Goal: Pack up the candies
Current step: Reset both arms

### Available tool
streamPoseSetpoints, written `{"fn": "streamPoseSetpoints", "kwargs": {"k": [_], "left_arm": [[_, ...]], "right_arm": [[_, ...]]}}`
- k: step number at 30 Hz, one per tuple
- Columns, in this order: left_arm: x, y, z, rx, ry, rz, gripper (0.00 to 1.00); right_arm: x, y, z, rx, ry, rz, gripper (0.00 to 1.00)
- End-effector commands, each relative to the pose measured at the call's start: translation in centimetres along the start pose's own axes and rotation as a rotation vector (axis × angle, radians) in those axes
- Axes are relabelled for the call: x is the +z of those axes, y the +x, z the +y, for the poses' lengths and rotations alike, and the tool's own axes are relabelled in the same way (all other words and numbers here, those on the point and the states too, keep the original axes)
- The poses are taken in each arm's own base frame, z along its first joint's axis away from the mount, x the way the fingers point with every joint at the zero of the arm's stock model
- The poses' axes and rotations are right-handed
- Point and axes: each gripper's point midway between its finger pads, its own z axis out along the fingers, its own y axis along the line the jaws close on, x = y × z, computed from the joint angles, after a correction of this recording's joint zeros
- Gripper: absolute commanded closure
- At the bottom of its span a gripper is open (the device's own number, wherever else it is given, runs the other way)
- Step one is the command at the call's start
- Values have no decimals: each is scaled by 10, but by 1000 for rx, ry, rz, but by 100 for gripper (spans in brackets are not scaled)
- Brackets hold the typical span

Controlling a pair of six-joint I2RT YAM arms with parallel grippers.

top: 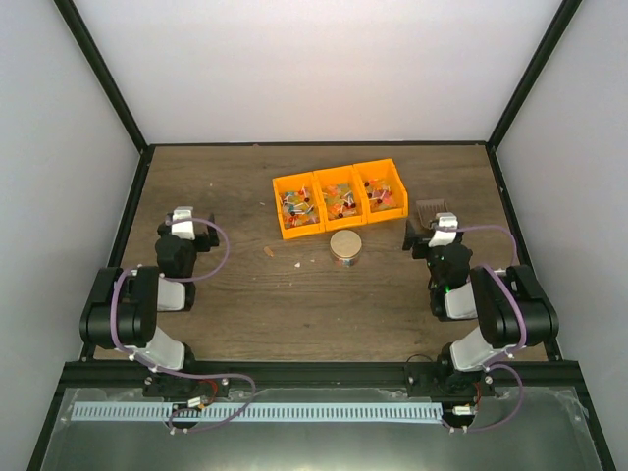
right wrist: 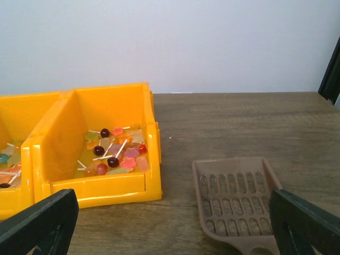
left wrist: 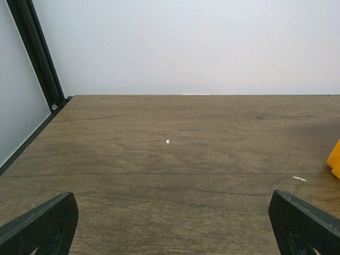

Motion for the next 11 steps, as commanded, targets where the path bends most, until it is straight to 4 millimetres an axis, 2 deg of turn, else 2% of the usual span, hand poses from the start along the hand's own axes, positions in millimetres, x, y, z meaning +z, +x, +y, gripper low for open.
{"fn": "streamPoseSetpoints", "kwargs": {"k": [1, 11], "left_arm": [[-1, -8, -1, -10, 13, -38, 0], [0, -8, -1, -8, 9, -33, 0]], "right_arm": [[2, -25, -7, -15, 31, -90, 0], [0, -24, -1, -33, -7, -90, 0]]}}
